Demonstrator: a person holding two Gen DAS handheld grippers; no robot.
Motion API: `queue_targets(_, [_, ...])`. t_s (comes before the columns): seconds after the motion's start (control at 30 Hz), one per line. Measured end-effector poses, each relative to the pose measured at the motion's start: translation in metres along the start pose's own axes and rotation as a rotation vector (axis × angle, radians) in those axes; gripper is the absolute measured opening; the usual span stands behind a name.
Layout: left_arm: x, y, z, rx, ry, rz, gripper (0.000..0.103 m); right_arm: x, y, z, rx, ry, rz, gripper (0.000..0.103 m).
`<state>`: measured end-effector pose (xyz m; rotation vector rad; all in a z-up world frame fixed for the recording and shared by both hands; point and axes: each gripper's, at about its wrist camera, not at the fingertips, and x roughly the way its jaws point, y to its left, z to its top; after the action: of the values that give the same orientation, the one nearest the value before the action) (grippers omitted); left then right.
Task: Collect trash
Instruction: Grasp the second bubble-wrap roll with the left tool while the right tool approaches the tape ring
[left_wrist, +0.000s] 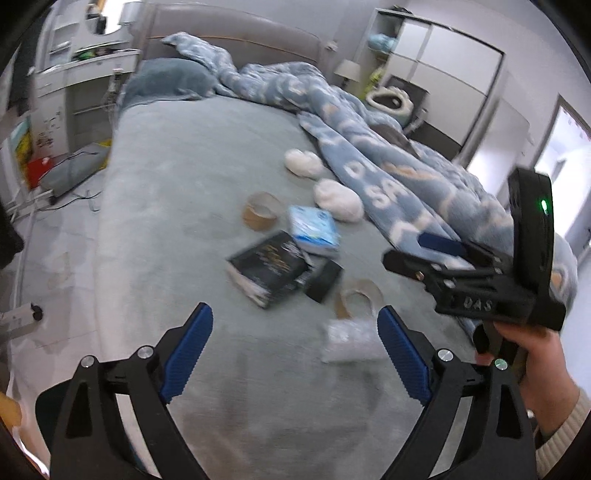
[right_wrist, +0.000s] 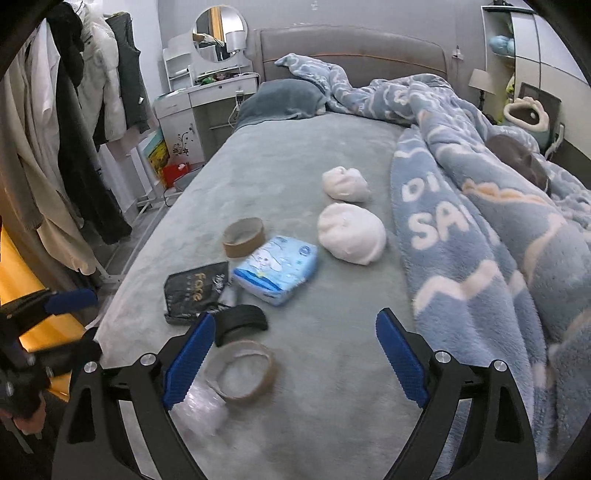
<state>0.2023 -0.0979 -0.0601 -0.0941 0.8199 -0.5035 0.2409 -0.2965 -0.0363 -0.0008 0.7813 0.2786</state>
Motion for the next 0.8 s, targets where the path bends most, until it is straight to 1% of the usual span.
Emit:
queue_targets(0.13, [0.016,-0.017,-0.008,0.032,0.051,-0.026,0.093,-0.002,-0.010,-0.005,0.006,0.007,-0.007,0.090])
queue_targets(0.27, [0.031,-0.031,-0.014,0.050,0.089,-0.049,0.093,-0.006,-0.023,-0.010,0.040,0.006,0.003,0.090])
queue_targets(0.43, [0.048,-0.042,-0.019,0.059,0.125,-0.046,0.093,-0.006,-0.034,-0.015,0.046,0.021,0.005,0.090])
queue_targets(0.6, [0.061,-0.047,-0.021,0.065,0.145,-0.030,0.092,-0.008,-0.044,-0.022,0.051,0.033,0.006,0.090])
queue_targets(0.67, [0.066,-0.048,-0.022,0.064,0.153,-0.018,0.089,-0.009,-0.048,-0.025,0.056,0.035,0.006,0.090])
queue_targets(0.77, [0.070,-0.049,-0.022,0.063,0.160,-0.009,0.081,-0.011,-0.053,-0.028,0.054,0.042,0.010,0.090])
queue_targets(0.8, [0.071,-0.051,-0.022,0.067,0.163,-0.006,0.077,-0.011,-0.054,-0.029,0.051,0.047,0.011,0.090])
